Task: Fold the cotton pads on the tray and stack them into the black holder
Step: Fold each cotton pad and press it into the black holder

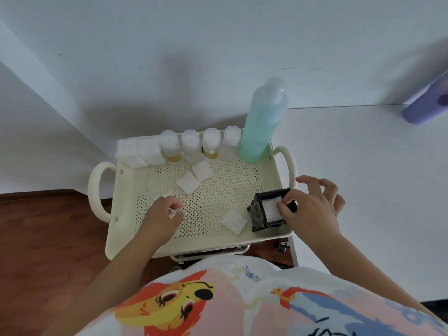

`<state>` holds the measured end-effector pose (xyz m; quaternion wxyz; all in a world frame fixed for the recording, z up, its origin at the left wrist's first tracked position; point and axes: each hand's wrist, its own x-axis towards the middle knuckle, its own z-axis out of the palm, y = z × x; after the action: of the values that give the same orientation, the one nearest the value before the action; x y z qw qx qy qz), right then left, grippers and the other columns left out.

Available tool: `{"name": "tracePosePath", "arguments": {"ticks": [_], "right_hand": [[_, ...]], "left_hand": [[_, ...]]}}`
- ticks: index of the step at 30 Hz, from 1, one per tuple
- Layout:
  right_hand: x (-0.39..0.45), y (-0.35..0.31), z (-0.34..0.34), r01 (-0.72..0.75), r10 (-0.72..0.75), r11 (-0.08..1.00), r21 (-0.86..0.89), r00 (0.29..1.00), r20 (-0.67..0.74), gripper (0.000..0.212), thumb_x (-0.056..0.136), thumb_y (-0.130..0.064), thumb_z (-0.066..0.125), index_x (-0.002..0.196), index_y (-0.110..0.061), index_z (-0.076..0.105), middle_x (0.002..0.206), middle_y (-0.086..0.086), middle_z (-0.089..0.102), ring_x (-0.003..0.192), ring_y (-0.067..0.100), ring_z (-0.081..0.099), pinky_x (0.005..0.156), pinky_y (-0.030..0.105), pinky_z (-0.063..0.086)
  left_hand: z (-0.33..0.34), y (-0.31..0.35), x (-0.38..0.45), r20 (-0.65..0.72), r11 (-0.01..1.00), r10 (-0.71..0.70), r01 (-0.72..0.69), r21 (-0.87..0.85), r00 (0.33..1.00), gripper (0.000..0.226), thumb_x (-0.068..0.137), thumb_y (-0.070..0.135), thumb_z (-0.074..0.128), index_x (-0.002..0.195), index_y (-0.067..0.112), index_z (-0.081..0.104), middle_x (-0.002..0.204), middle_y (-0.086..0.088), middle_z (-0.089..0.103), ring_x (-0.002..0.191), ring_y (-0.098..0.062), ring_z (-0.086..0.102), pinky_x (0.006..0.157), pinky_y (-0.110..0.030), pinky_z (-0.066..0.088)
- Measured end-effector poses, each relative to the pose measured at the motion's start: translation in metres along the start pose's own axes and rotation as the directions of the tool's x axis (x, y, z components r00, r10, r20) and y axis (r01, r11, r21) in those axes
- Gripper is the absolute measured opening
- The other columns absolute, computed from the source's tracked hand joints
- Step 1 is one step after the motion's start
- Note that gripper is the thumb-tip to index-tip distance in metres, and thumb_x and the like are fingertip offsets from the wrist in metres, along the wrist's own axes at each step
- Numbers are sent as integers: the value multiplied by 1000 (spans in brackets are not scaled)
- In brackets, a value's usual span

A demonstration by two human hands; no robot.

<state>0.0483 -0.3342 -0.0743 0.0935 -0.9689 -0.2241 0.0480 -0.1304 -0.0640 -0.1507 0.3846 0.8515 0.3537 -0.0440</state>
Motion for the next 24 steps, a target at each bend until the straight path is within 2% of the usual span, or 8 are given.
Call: {"name": "tracePosePath", "arguments": {"ticks": [3,6,8,10,12,14,19,24], "right_hand": [[-2,-13,-5,61,-55,996,72,995,-88,7,76,-38,67,82,-37,65,129,-8,51,122,24,23,95,46,24],[-2,-42,-8,394,-362,906,152,910,-200,13,73,-28,73,85,-26,67,112,-2,61,108,29,45,85,46,39],[2,-68,-3,574,-565,798,184,818,-104,11,78,-20,68,89,-22,68,98,-2,65,95,26,55,81,42,47],[8,-95,11,626,-644,765,151,749,158,22,84,-14,58,104,-21,64,102,0,63,95,24,54,83,38,46],[15,-116,32,630,-570,777,-12,711,413,35,84,-5,54,117,-17,55,111,6,57,102,26,51,83,38,43],[20,-124,50,627,-451,761,-167,696,559,41,82,-2,56,122,-11,50,117,12,52,108,30,49,85,40,43],[17,-119,79,575,-317,757,-310,738,595,44,81,-9,59,124,-12,48,122,13,50,113,31,46,90,41,38],[10,-113,93,507,-292,829,-234,750,593,39,81,-4,55,119,-12,47,118,11,52,108,31,50,82,40,40]], "left_hand": [[-10,-22,-2,-92,996,-30,37,77,995,18,87,18,67,103,23,62,106,2,50,99,-21,55,87,-33,43],[-14,-33,1,-111,990,-63,76,123,992,28,86,18,67,113,19,62,116,-3,50,105,-27,53,97,-41,42],[-14,-35,7,-81,981,-65,78,179,995,34,88,19,65,121,16,60,125,-9,49,111,-31,51,102,-42,39],[-14,-32,14,-53,972,-77,86,217,996,37,89,22,64,124,16,59,128,-9,47,112,-32,51,103,-40,37],[-12,-29,17,-51,976,-77,86,201,996,28,89,25,65,116,19,63,125,-6,48,110,-30,51,100,-37,38],[-10,-26,18,-73,981,-63,76,180,995,13,86,26,69,99,21,69,119,-5,48,107,-28,50,96,-35,39],[-7,-22,18,-72,990,-109,115,84,991,14,79,18,77,84,21,64,112,-3,42,98,-20,50,89,-28,40],[-5,-20,20,-55,984,-175,177,38,983,21,75,21,81,87,20,64,102,-5,46,89,-21,51,78,-27,39]]}}
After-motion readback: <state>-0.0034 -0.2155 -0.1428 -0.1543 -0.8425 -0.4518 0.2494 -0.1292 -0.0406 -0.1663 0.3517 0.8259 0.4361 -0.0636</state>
